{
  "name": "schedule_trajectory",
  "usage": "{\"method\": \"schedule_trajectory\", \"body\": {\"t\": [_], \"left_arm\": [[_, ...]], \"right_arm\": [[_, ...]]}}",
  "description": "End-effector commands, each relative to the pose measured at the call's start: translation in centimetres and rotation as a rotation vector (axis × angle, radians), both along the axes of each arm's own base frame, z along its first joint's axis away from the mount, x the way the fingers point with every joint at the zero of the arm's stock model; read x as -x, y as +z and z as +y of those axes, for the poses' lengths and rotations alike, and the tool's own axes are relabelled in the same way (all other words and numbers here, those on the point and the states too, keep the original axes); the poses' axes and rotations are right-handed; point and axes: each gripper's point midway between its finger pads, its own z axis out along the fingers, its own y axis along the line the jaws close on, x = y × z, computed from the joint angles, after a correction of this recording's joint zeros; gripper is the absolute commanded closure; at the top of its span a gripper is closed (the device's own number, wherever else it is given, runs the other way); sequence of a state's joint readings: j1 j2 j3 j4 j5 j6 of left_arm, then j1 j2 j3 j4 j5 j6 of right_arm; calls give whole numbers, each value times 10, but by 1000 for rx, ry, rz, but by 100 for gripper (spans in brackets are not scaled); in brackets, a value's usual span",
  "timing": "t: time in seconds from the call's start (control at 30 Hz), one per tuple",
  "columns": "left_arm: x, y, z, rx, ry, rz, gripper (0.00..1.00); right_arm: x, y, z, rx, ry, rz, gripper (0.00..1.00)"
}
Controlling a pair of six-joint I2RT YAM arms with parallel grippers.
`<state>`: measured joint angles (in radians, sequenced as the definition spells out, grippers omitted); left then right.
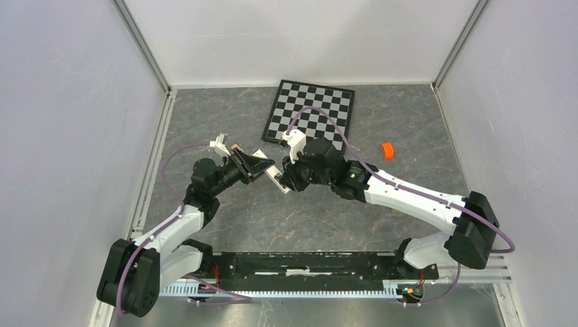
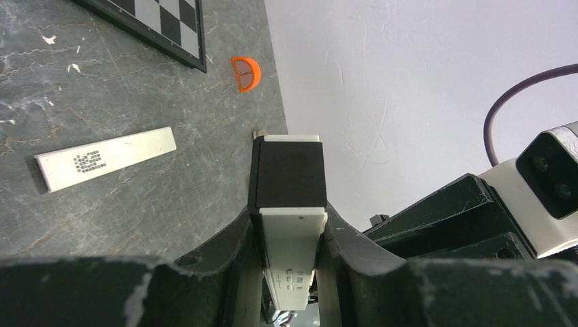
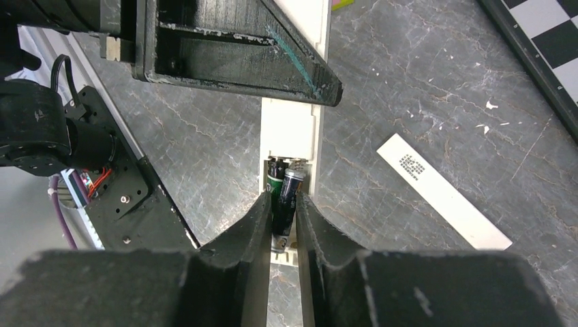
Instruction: Load the batteries into the remote control
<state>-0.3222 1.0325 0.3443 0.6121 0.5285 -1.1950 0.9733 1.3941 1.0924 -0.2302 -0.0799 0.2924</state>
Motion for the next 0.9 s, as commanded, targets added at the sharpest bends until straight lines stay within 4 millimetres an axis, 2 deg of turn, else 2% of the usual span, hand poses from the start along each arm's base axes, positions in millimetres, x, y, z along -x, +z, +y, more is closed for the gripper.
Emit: {"method": "schedule_trajectory", "body": {"t": [0.0,0.23,0.53,0.87], "left_arm": [[6,35,-6,101,-45,-56,98],[6,39,-6,114,-49,-52,98],[8,44,-6,138,-55,-45,98],[9,50,-4,154,-54,-50,98]], "right_arm": [[-13,28,7,-57,-47,-52,75],[-14,42,2,-69,-68,-73,61],[-20,59,-8,-103,-135,-99,56],[-23,84,-26,-235,-250,-112,44]]}}
